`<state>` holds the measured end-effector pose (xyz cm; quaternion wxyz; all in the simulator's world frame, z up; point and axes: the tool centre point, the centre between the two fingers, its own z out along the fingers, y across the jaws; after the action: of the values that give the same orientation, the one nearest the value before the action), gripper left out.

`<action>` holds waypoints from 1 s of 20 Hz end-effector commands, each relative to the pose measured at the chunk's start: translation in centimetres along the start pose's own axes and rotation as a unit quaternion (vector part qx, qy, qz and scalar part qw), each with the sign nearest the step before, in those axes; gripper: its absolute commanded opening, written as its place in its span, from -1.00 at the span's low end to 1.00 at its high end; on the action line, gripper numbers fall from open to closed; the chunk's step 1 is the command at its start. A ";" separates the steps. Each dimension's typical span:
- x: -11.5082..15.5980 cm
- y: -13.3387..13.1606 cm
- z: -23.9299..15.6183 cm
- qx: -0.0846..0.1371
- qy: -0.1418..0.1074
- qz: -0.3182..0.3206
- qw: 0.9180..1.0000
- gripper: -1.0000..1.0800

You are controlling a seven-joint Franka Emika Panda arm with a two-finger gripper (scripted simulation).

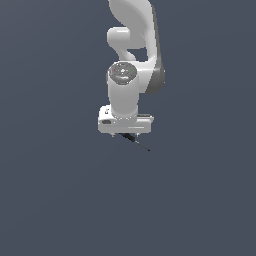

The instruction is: Pick up the object and move it to a goal position.

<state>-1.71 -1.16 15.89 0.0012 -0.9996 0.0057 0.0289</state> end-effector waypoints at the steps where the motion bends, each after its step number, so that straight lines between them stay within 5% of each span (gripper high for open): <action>1: 0.0 0.0 0.0 0.000 0.000 0.000 1.000 0.92; 20: 0.0 0.6 0.1 0.010 0.003 -0.016 1.000 0.92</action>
<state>-1.60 -1.80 15.91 0.0123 -0.9996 -0.0036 0.0262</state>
